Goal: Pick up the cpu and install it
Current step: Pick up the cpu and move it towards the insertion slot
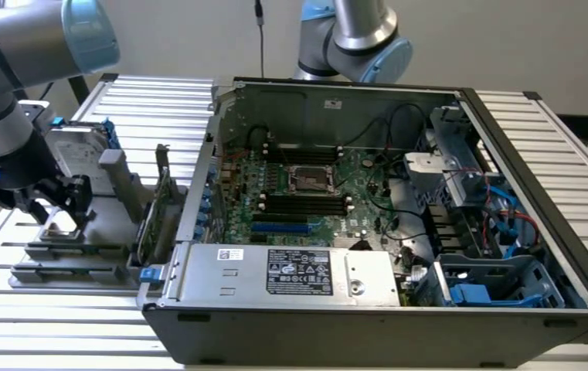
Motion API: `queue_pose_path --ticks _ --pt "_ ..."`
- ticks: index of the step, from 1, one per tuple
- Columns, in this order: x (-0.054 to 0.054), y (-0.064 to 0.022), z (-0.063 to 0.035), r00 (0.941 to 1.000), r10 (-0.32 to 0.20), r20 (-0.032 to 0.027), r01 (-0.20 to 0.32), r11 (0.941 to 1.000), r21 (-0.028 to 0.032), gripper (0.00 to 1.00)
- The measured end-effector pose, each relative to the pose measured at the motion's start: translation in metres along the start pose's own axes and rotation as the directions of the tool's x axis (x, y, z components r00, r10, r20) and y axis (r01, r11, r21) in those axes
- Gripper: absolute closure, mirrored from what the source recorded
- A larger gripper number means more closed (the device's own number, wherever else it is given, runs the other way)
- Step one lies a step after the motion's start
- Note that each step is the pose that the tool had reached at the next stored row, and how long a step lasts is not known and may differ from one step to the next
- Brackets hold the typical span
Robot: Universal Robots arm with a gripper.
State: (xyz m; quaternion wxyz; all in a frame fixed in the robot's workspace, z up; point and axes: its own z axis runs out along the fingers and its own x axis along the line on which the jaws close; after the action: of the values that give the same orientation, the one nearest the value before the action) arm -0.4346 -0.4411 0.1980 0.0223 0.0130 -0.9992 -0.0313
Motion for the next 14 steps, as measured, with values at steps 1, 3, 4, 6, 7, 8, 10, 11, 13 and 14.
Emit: queue_pose_path --ticks 1,3,4,6,7,8,10,11,13,14 --pt "0.0002 0.0000 0.0007 1.0000 0.000 0.0001 0.000 1.0000 -0.0001 0.39" --pt "0.0005 -0.0002 0.0021 1.0000 0.001 0.0000 -0.001 1.0000 0.0000 0.39" --pt "0.0005 -0.0002 0.0029 1.0000 0.001 0.0000 -0.001 1.0000 0.0000 0.39" --pt "0.0004 -0.0002 0.0046 1.0000 0.003 0.0002 -0.003 1.0000 -0.0001 0.39" --pt "0.0004 -0.0003 0.0053 1.0000 0.003 0.0002 -0.003 1.0000 -0.0001 0.39" --pt "0.0004 -0.0004 0.0060 1.0000 0.004 0.0002 -0.004 1.0000 -0.0001 0.39" --pt "0.0004 -0.0004 0.0071 1.0000 0.006 0.0003 -0.006 1.0000 -0.0002 0.39" --pt "0.0003 -0.0004 0.0077 1.0000 0.006 0.0003 -0.006 1.0000 -0.0002 0.39" --pt "0.0003 -0.0005 0.0087 1.0000 0.009 0.0005 -0.009 1.0000 -0.0005 0.39" --pt "0.0003 -0.0004 0.0090 0.9999 0.010 0.0004 -0.010 0.9999 -0.0007 0.39"
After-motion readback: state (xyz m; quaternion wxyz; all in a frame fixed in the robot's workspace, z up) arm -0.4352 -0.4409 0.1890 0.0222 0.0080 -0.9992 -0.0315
